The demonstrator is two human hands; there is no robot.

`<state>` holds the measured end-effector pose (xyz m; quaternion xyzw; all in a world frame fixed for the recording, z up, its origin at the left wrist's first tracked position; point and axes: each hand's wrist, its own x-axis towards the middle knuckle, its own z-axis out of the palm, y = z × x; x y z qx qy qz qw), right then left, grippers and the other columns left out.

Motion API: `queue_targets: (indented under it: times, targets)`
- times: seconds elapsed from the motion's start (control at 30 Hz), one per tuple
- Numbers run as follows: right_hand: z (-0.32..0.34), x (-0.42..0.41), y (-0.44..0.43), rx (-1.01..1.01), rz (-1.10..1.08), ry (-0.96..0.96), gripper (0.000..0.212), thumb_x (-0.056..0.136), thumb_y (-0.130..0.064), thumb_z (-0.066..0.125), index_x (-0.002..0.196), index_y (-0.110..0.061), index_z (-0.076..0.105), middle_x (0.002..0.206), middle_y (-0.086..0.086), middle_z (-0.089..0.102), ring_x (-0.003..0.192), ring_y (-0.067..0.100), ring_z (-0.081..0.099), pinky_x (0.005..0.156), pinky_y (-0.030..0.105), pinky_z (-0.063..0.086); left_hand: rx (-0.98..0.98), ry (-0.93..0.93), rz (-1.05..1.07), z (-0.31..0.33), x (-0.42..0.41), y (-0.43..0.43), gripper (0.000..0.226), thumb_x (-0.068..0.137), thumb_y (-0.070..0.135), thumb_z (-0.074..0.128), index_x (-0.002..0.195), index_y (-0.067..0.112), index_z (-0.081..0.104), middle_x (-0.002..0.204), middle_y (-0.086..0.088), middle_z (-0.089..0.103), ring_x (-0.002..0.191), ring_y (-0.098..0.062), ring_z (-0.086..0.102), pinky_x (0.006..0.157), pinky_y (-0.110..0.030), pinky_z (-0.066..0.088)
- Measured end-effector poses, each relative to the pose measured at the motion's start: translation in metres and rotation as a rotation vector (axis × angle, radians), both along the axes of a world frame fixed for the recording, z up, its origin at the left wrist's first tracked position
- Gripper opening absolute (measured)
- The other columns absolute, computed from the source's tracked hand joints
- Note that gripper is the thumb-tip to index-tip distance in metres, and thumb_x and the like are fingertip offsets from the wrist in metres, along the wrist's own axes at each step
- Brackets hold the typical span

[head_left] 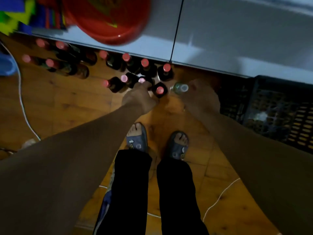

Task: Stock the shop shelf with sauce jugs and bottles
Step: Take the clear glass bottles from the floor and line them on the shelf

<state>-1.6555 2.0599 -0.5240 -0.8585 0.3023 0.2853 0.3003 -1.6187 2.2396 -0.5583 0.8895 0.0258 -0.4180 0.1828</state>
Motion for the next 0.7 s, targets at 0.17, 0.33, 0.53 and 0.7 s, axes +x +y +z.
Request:
queue_targets:
  times: [0.17,0.33,0.53,0.7]
  targets:
    - [-0.075,-0.014,0.006,-0.046,-0.03,-0.051,0.045,0.088,-0.036,0.06,0.131,-0.026,0.049,0.132,0.001,0.049,0.112,0.022,0.054,0.08,0.025,0.035,-0.057,0.001,-0.061,-0.07,-0.002,-0.019,0.065,0.079,0.031,0.07,0.137,0.026,0.042,0.14,-0.004,0.041,0.122,-0.032,0.05,0.099,-0.045,0.044]
    - [-0.117,-0.013,0.005,-0.012,-0.066,-0.158,0.04,0.088,-0.027,0.061,0.126,-0.023,0.048,0.127,0.002,0.048,0.094,0.011,0.044,0.054,0.013,0.02,-0.114,-0.067,-0.061,-0.117,-0.006,-0.026,0.064,0.079,0.021,0.069,0.137,0.024,0.043,0.139,-0.005,0.041,0.124,-0.031,0.047,0.101,-0.039,0.042]
    - [-0.136,-0.01,-0.002,-0.024,-0.074,-0.274,0.024,0.088,-0.022,0.061,0.111,-0.016,0.056,0.114,0.002,0.05,0.088,0.013,0.048,0.057,0.013,0.026,-0.096,-0.247,-0.041,-0.132,-0.007,-0.036,0.037,0.09,0.012,0.057,0.126,0.02,0.055,0.131,-0.008,0.048,0.115,-0.031,0.053,0.09,-0.033,0.041]
    - [-0.128,-0.015,-0.01,-0.003,-0.084,-0.275,0.02,0.085,-0.016,0.062,0.105,-0.014,0.059,0.117,0.002,0.05,0.085,0.008,0.044,0.054,0.01,0.024,-0.11,-0.284,-0.046,-0.119,-0.01,-0.034,0.037,0.086,0.016,0.063,0.123,0.019,0.059,0.13,-0.009,0.051,0.114,-0.032,0.053,0.09,-0.036,0.044]
